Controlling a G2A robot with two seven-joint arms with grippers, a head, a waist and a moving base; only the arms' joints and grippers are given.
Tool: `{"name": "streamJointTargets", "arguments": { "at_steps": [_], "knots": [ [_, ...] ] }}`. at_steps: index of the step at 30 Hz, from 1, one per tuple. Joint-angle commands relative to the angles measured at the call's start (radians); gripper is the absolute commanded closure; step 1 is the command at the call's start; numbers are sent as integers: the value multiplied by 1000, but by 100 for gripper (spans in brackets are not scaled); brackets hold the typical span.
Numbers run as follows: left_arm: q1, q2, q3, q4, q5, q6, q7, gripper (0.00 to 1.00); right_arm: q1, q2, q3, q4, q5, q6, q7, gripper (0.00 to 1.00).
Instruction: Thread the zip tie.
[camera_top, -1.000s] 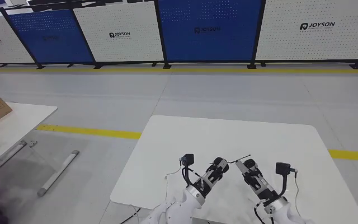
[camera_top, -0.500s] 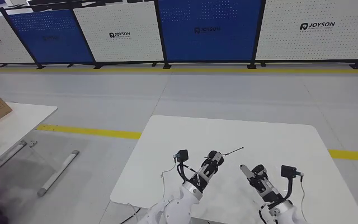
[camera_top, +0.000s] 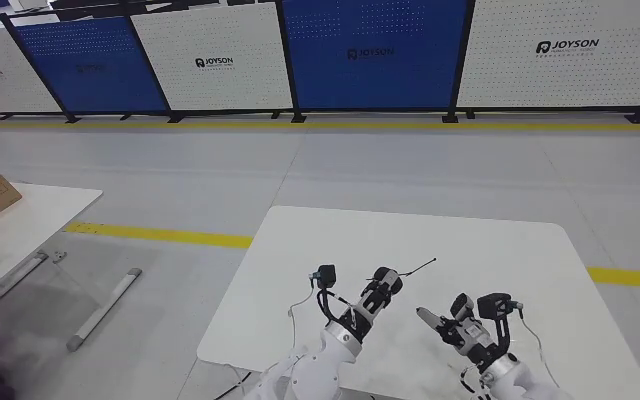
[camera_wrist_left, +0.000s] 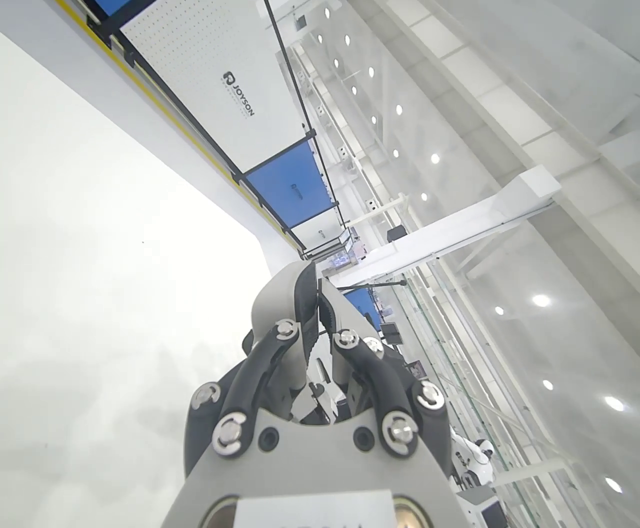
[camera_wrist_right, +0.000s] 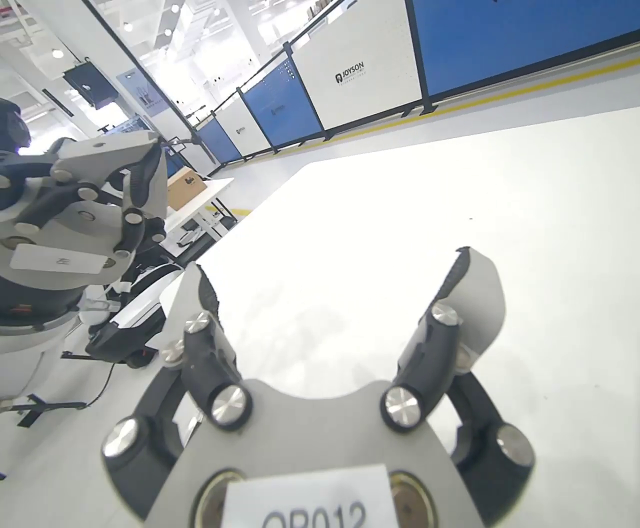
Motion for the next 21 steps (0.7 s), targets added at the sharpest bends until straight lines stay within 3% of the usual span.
{"name": "streamJointTargets", "arguments": {
  "at_steps": [1, 6, 10, 12, 13, 21],
  "knots": [
    [0, 0, 0, 1, 1, 0, 1, 100, 0, 0, 0, 0, 1, 0, 0, 0],
    [1, 0, 4, 2, -8, 0, -9, 100, 10, 1, -24, -2, -48, 0, 3, 0],
    [4, -1, 15, -8, -48, -7, -58, 100, 42, -1, -54, 46, -205, 13, -92, 0],
    [8, 0, 17, -18, -63, -13, -79, 100, 55, -3, -74, 66, -331, 43, -193, 0],
    [10, 0, 16, -21, -65, -15, -83, 100, 55, -6, -89, 82, -336, 26, -229, 0],
    [11, 0, 16, -23, -65, -16, -84, 100, 51, -7, -90, 75, -302, 13, -239, 0]
  ]
}}
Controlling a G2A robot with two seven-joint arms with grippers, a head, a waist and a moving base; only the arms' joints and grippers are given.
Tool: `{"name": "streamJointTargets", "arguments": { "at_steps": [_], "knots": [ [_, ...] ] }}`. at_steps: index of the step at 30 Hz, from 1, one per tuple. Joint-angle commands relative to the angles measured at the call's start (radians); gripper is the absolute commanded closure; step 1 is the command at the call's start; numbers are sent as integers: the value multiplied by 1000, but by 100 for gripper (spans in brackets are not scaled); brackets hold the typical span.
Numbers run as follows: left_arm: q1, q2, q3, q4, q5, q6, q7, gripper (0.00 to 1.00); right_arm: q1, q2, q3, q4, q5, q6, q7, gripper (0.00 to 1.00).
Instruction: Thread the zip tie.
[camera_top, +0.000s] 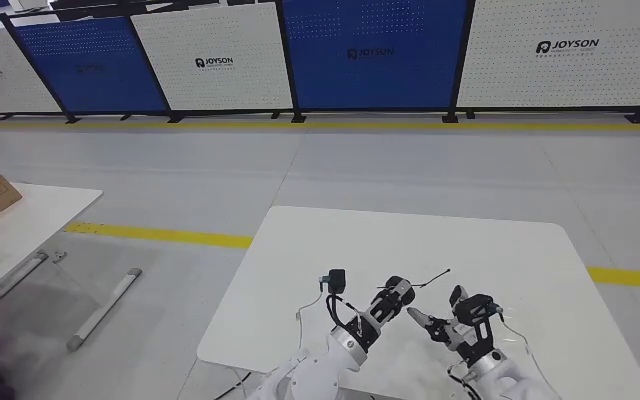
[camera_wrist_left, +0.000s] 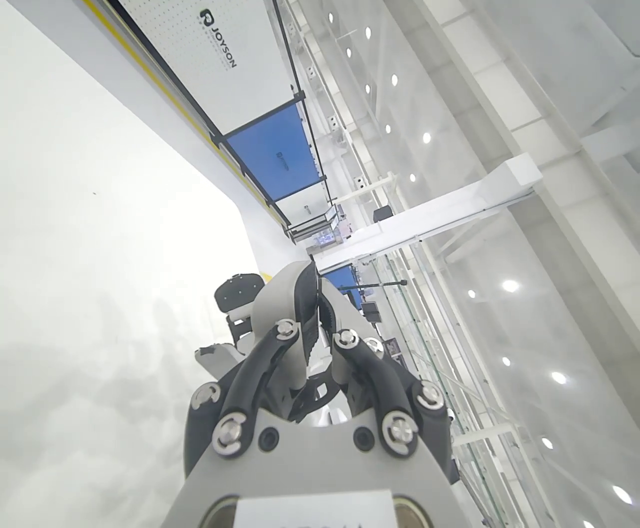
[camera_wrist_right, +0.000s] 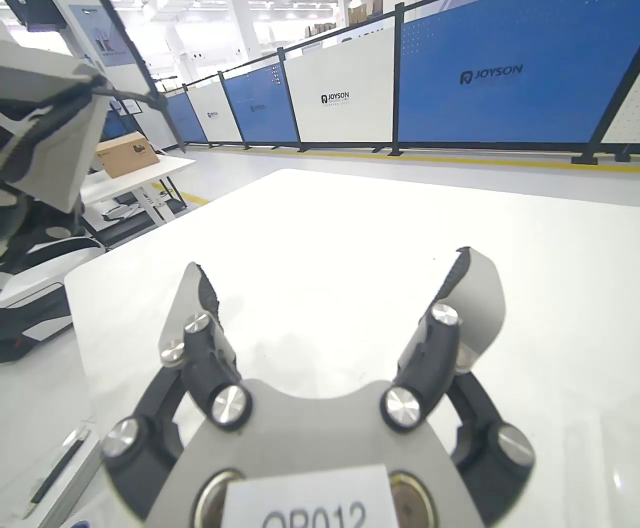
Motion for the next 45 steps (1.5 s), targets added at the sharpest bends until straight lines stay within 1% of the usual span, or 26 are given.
{"name": "streamJointTargets", "arguments": {
  "at_steps": [1, 3, 7, 8, 9, 12, 13, 15, 16, 17, 19, 22, 25, 29, 32, 34, 37, 39, 40, 45],
  "knots": [
    [0, 0, 1, 2, -1, 1, 0, 100, -5, -1, 2, -7, 50, -24, -17, 0],
    [-3, -2, 5, 8, -9, 2, -1, 100, -10, 1, 12, -12, 102, -24, -40, 0],
    [-6, -3, 15, 12, -5, 0, 1, 100, -15, 9, 25, -8, 146, -24, -54, 0],
    [-6, -3, 16, 13, -1, 0, 2, 100, -16, 10, 27, -7, 145, -24, -55, 8],
    [-5, -3, 18, 13, 3, 1, 3, 100, -17, 11, 28, -8, 144, -24, -54, 51],
    [-2, -3, 23, 11, 15, 2, 4, 100, -15, 13, 20, -12, 133, -24, -45, 64],
    [0, -3, 25, 10, 17, 2, 4, 100, -14, 13, 14, -15, 133, -24, -42, 67],
    [1, -3, 28, 10, 22, 5, 5, 100, -8, 14, 2, -20, 130, -24, -34, 69],
    [0, -3, 29, 10, 23, 7, 7, 100, -6, 14, -4, -23, 130, -24, -33, 74],
    [0, -4, 31, 11, 23, 9, 9, 100, -3, 16, -10, -25, 129, -24, -31, 76],
    [-2, -4, 32, 13, 23, 11, 12, 100, -1, 17, -13, -25, 129, -24, -33, 75],
    [-3, -5, 35, 16, 26, 13, 14, 100, -1, 21, -13, -31, 127, -24, -38, 78],
    [-3, -5, 35, 18, 29, 14, 14, 100, -3, 25, -17, -39, 119, -24, -37, 75],
    [-2, -4, 36, 18, 29, 13, 9, 100, -6, 30, -25, -47, 103, -24, -45, 76],
    [-2, -5, 37, 19, 31, 16, 11, 100, -3, 35, -32, -48, 103, -24, -35, 75],
    [-3, -5, 38, 19, 33, 17, 12, 100, 0, 38, -38, -50, 103, -24, -27, 72],
    [-4, -5, 39, 20, 36, 17, 12, 100, 2, 41, -42, -55, 106, -24, -34, 72],
    [-4, -5, 40, 21, 42, 18, 13, 100, 0, 44, -43, -60, 105, -24, -44, 74],
    [-4, -5, 40, 22, 44, 19, 14, 100, 0, 46, -43, -63, 103, -24, -50, 73],
    [-7, -6, 45, 27, 51, 21, 17, 100, -3, 52, -46, -68, 101, -24, -67, 79]
  ]
}}
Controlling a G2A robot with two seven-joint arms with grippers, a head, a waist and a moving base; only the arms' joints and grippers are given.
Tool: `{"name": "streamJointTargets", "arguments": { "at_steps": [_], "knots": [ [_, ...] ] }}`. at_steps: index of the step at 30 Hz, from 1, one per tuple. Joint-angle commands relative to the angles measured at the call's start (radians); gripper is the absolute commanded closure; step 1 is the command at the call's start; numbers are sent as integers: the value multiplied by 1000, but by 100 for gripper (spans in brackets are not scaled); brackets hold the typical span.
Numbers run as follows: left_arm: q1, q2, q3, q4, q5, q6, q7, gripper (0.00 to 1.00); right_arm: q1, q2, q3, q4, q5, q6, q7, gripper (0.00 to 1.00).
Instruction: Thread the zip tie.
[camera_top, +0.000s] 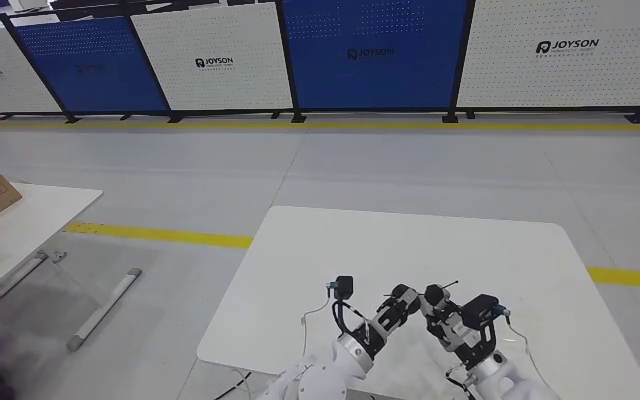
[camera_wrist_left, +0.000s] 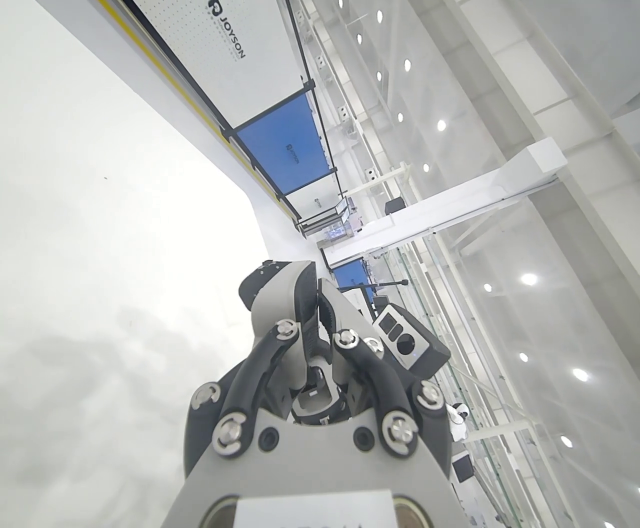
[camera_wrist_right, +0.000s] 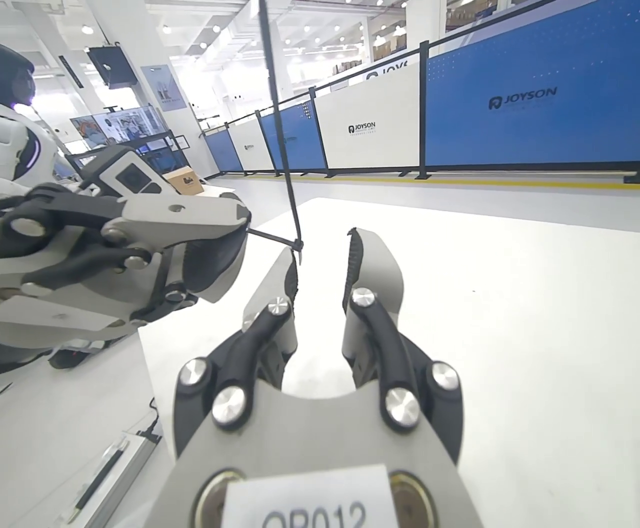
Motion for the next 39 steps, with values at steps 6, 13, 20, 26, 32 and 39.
{"name": "streamJointTargets", "arguments": {
  "at_steps": [6, 13, 20, 26, 32, 39],
  "knots": [
    [-1, -1, 3, 2, 9, 1, 4, 100, 0, 7, -4, -2, 2, 0, -15, 84],
    [0, -1, 8, 2, 17, 1, 7, 100, 8, 11, -15, 7, 10, 0, -20, 100],
    [5, -1, 10, -3, 3, -34, 4, 100, 13, 17, -25, 15, 7, 0, -15, 100],
    [8, -1, 12, -10, 0, -52, 1, 100, 16, 21, -29, 19, 12, 0, -12, 100],
    [10, 0, 6, -11, 11, -52, 14, 100, 18, 25, -37, 18, 28, 0, -17, 100],
    [4, -2, 6, 3, 6, -39, 19, 100, 15, 36, -40, 5, 27, 0, -32, 65]
  ]
}}
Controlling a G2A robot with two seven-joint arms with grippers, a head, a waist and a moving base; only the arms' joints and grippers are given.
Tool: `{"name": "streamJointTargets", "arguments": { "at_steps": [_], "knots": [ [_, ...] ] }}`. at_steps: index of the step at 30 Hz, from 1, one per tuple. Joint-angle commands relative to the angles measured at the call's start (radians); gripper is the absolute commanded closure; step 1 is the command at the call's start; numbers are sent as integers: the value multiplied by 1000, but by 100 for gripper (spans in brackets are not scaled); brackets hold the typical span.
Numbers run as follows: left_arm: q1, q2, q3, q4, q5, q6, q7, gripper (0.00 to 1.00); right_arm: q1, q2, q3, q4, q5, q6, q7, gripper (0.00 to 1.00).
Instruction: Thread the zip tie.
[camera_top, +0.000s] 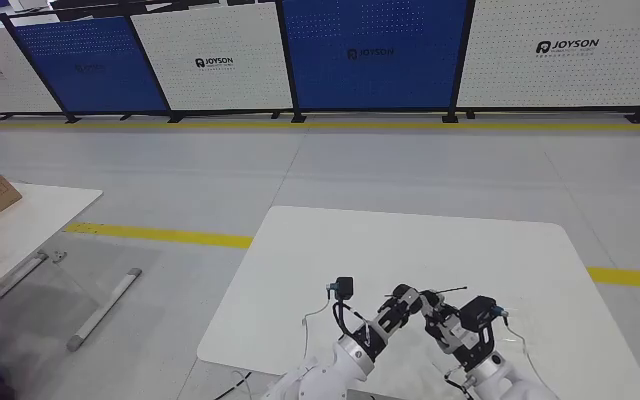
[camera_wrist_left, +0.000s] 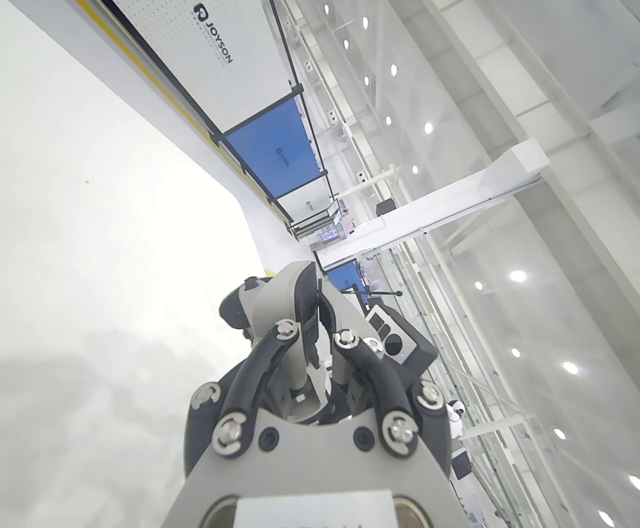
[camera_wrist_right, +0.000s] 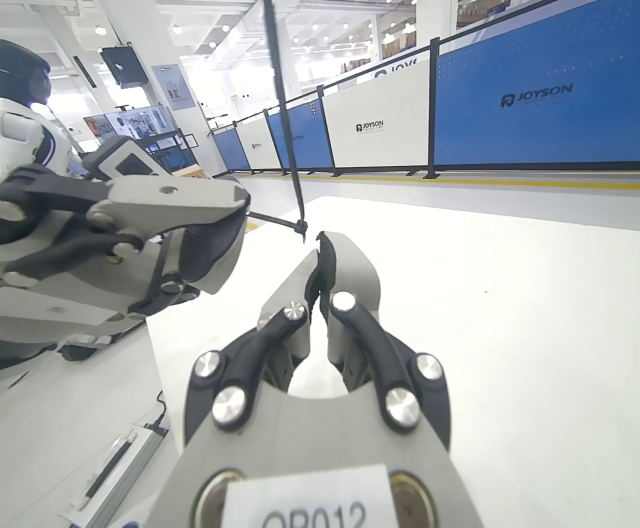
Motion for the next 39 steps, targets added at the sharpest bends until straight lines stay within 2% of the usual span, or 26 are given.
{"name": "streamJointTargets", "arguments": {
  "at_steps": [1, 5, 8, 14, 15, 23, 24, 26, 35, 39],
  "knots": [
    [-1, 0, 0, 2, -1, 1, 0, 100, -2, 3, 2, -2, 1, 0, -7, 65],
    [-2, 0, 0, 6, 0, 2, -2, 100, -4, 8, 4, -3, 5, 0, -15, 68],
    [-2, -1, 0, 8, 1, 3, -2, 100, -5, 10, 4, -3, 5, 0, -21, 75],
    [-1, -1, 1, 12, 5, 4, -1, 100, -7, 13, 7, -5, 1, 0, -35, 77],
    [-1, -1, 2, 13, 5, 4, -1, 100, -8, 13, 7, -5, 0, 0, -36, 82],
    [-4, -2, 7, 20, 9, 7, 2, 100, -9, 16, 7, -8, 0, 0, -37, 82],
    [-4, -2, 7, 20, 10, 8, 2, 100, -9, 16, 6, -8, 0, 0, -38, 85],
    [-4, -2, 8, 21, 13, 9, 2, 100, -9, 16, 7, -7, 1, 0, -41, 100],
    [-6, -3, 10, 23, 8, 7, 2, 100, -7, 17, 4, -4, 3, 0, -36, 100],
    [-3, -3, 11, 13, -4, -20, -7, 100, -2, 17, 0, -5, 1, 0, -23, 100]
  ]
}}
